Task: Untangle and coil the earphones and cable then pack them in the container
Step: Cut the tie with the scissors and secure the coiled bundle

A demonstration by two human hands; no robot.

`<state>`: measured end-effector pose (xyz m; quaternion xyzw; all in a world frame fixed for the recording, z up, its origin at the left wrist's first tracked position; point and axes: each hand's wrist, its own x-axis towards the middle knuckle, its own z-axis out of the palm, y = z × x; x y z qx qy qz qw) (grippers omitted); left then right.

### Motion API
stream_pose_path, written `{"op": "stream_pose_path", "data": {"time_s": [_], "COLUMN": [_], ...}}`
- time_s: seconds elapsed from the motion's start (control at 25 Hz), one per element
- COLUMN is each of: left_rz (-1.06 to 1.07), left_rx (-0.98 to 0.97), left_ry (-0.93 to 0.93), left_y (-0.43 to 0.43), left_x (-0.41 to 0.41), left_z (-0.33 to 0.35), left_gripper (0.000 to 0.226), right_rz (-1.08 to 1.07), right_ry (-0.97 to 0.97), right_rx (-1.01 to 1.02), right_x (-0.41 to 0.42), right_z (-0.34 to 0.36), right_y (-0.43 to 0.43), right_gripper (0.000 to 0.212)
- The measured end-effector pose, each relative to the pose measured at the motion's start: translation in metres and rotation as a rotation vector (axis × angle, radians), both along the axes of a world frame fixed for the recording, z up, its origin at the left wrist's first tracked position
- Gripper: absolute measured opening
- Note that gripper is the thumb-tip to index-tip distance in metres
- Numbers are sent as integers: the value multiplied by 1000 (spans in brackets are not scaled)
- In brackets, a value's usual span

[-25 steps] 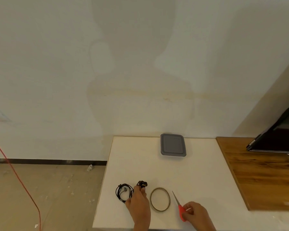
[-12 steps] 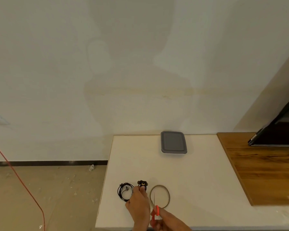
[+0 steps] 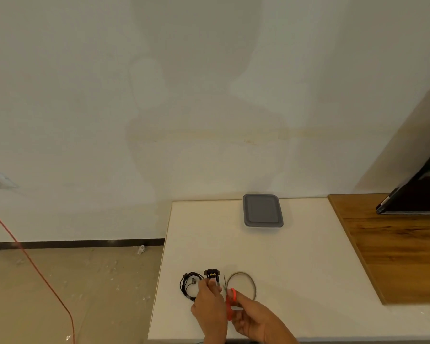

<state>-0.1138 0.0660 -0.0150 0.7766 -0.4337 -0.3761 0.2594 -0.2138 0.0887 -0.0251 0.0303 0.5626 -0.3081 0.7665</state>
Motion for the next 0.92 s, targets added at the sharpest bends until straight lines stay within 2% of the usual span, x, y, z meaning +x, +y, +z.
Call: {"op": "stream_pose_path", "data": {"time_s": [0.32,0.44,0.52,0.56,0.64,0.72,0.8,0.84,0.92], "left_rz": [16,37,49,61,114,164,204,218,236], "left_rx": [34,26,12,8,0,-19,-20,-12,-5], "left_ry": [14,24,58,112,296,471,646,722,801], "left_y": [2,1,-3,-4,-8,-12,-15,-15,-15], "left_x": [2,2,2,2,1,1,3,4,8], "left_z": [0,3,8,13,26,38,54,63,78], "left_gripper": [21,21,24,25,27,33,37,37,35], "right_rz": [-100,-59,27,115,368,613,673,722,866], "right_ry": [6,146,338,504,965,1323,1433,1462,1499], "right_rx": [-9,-14,-49,-73,-118,-182,-330,-366,-530], "right_x": [1,-3,-4,-2,0,-1,-1,4,14], "right_z": [-6,-5,7,12,16,18,21,23,20], "right_y": [3,5,6,4,3,4,7,10,24], "right_gripper": [16,17,9,9,24,23,5,5,25]}}
